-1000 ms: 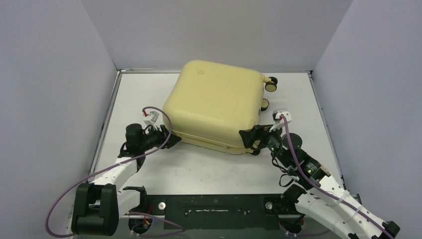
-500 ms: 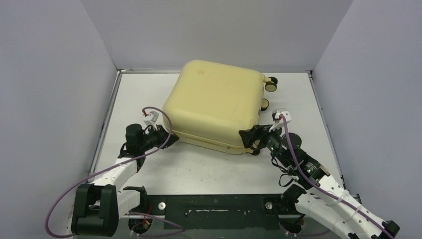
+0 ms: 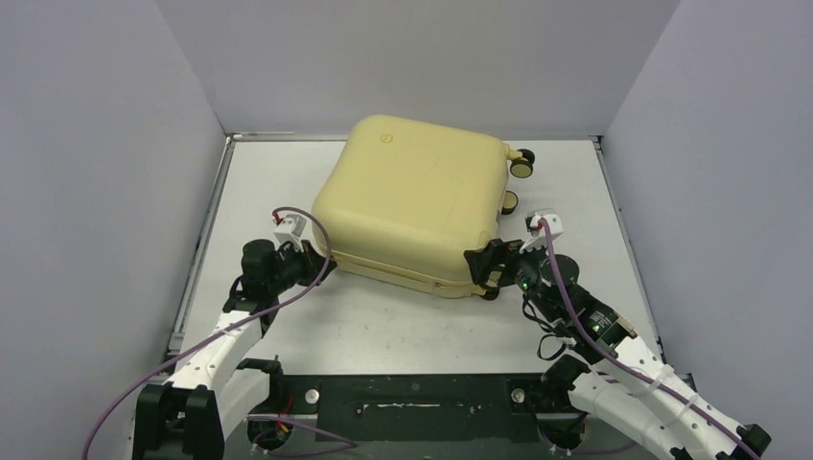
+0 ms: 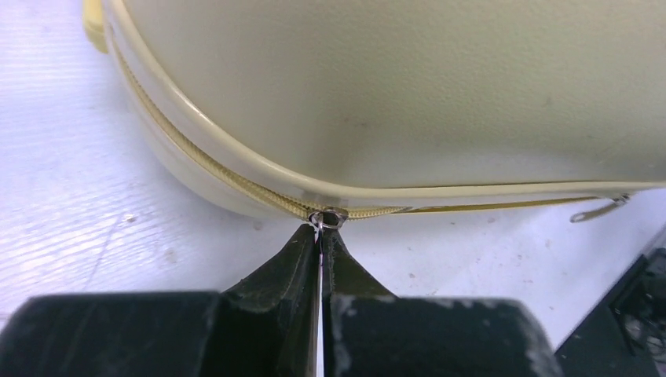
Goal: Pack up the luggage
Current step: Zip the luggage at the center of the board.
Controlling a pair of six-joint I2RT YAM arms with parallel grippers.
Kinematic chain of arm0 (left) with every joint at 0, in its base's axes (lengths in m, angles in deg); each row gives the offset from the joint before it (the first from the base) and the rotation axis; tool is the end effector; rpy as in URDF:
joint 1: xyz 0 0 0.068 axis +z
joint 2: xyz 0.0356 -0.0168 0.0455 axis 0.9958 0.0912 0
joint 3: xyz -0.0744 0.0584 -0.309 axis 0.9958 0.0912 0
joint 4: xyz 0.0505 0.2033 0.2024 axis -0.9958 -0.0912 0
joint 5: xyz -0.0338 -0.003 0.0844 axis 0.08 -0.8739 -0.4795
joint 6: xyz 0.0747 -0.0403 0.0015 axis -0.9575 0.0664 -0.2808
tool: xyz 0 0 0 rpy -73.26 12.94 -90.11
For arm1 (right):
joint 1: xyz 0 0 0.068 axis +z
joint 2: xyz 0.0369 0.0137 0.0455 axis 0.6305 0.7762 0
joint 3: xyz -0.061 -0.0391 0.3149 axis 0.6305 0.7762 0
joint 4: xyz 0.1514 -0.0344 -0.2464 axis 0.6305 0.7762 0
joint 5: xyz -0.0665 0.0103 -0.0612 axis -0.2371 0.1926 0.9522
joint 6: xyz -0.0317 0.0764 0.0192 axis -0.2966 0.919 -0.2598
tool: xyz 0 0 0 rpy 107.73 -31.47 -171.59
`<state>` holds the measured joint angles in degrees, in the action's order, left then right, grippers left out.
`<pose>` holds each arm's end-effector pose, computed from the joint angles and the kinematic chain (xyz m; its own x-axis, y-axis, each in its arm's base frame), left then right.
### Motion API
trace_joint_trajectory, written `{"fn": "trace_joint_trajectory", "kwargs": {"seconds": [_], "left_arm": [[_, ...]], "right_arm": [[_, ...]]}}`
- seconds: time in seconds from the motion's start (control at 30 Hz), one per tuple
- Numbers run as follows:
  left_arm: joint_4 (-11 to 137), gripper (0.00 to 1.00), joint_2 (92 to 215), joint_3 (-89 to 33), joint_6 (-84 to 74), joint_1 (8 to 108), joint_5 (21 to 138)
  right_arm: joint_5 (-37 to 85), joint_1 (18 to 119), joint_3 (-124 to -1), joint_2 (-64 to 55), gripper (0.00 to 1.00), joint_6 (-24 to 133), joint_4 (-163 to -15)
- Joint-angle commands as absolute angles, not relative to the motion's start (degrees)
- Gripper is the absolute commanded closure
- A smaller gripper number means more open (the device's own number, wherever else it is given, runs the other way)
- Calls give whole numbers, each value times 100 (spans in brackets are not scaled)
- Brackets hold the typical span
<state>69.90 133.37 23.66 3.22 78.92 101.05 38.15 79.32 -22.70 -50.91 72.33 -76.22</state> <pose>0.2212 -0.0597 0.2034 -0.5868 -0.2343 -0.7751 0.3554 0.7856 -0.5065 0.1441 0.1110 0.3267 -0.3818 0.2197 -0.8978 -0.4398 0.8112 0.3855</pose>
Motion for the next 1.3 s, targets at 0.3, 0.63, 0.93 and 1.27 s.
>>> {"fn": "trace_joint_trajectory", "kwargs": {"seconds": [0.3, 0.63, 0.93, 1.27], "left_arm": [[6104, 100, 12760, 1878, -372, 7716, 7700], [5853, 100, 12671, 1785, -431, 7456, 7493], [5519, 100, 12572, 1537, -628, 7453, 7294], [5295, 100, 12607, 1377, -881, 7451, 7181]], "right_arm": [[4734, 7969, -2821, -4974, 0, 7621, -6234], [3514, 7967, -2452, -4870, 0, 7372, -6789], [2821, 7965, -2594, -4236, 10, 6828, -6814], [2873, 8037, -2844, -3753, 47, 6539, -6622]]}}
